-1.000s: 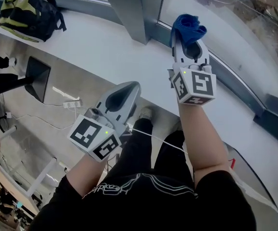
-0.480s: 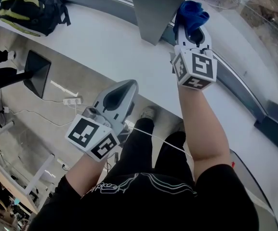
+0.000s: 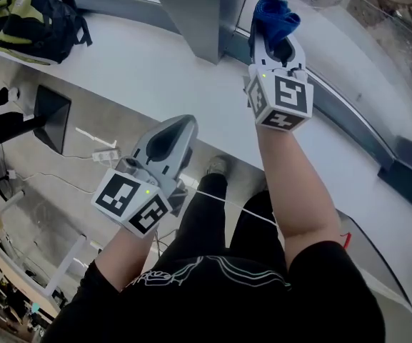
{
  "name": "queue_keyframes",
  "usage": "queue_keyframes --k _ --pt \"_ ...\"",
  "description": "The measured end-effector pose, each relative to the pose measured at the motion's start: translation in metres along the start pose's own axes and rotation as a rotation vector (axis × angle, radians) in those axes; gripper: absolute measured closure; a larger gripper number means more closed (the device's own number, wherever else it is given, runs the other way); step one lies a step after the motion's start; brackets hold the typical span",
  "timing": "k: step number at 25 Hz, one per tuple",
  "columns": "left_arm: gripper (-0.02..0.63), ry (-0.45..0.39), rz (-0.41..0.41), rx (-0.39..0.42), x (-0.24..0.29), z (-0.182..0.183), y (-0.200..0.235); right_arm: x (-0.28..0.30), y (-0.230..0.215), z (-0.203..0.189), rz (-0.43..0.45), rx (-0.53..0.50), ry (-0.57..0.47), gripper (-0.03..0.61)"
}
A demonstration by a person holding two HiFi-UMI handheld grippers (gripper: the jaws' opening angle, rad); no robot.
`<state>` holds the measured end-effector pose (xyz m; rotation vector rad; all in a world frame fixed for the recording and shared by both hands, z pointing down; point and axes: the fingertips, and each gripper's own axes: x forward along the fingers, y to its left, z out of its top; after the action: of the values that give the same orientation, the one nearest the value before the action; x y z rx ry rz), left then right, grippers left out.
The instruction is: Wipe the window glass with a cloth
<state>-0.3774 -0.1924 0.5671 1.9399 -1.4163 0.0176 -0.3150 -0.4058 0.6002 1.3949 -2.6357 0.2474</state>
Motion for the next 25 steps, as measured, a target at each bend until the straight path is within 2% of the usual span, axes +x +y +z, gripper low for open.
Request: queue_keyframes --k 7,14,25 --pt "0.609 0.038 -0.043 0.012 0.026 -0.015 -0.035 -0.031 -0.049 -0.001 -0.047 0.006 -0.004 0.486" --pt "0.609 0.097 -0.124 0.051 0.059 -0.047 -0.099 -0.080 -0.110 -0.005 -0.106 0.016 -0.019 0.486" --pt "0.609 0.153 -0.188 0.099 0.097 -0.085 -0.183 -0.160 -0.205 -0.017 -0.202 0.055 -0.027 0.485"
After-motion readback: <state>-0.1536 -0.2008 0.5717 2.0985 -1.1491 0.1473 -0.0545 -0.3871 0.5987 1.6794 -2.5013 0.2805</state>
